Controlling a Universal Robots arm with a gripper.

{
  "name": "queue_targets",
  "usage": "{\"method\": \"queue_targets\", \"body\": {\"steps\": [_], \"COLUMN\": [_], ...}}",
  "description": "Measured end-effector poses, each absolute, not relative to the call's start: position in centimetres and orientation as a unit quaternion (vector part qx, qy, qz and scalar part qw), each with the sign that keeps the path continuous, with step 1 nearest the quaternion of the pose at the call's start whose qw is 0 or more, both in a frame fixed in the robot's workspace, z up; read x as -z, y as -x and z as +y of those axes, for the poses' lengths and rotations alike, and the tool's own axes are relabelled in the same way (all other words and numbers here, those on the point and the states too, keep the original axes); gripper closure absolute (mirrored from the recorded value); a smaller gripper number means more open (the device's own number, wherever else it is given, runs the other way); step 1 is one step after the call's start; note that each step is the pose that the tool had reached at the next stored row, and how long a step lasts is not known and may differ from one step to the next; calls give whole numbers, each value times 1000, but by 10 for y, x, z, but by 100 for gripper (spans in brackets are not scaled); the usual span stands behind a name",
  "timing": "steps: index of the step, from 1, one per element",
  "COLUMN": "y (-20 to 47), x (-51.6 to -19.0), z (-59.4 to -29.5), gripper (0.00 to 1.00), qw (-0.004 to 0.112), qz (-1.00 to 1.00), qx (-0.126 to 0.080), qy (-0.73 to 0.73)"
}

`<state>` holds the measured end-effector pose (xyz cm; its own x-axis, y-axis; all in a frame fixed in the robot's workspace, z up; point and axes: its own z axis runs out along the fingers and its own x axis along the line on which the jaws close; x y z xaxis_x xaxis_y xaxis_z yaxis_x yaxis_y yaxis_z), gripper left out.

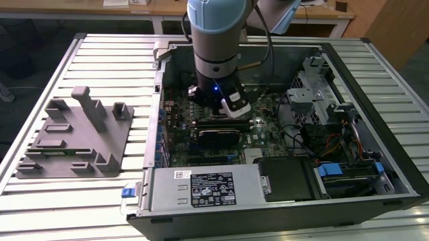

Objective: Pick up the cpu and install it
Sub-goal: 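Install the second cpu locking lever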

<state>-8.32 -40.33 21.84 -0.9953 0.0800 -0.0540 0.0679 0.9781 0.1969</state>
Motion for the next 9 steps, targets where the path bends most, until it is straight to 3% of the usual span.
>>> {"method": "queue_targets", "body": {"steps": [9], "y": [71], "x": [-218], "z": [-385], "gripper": [89], "qw": [31], "qz": [995], "qx": [-88], "qy": [-37]}}
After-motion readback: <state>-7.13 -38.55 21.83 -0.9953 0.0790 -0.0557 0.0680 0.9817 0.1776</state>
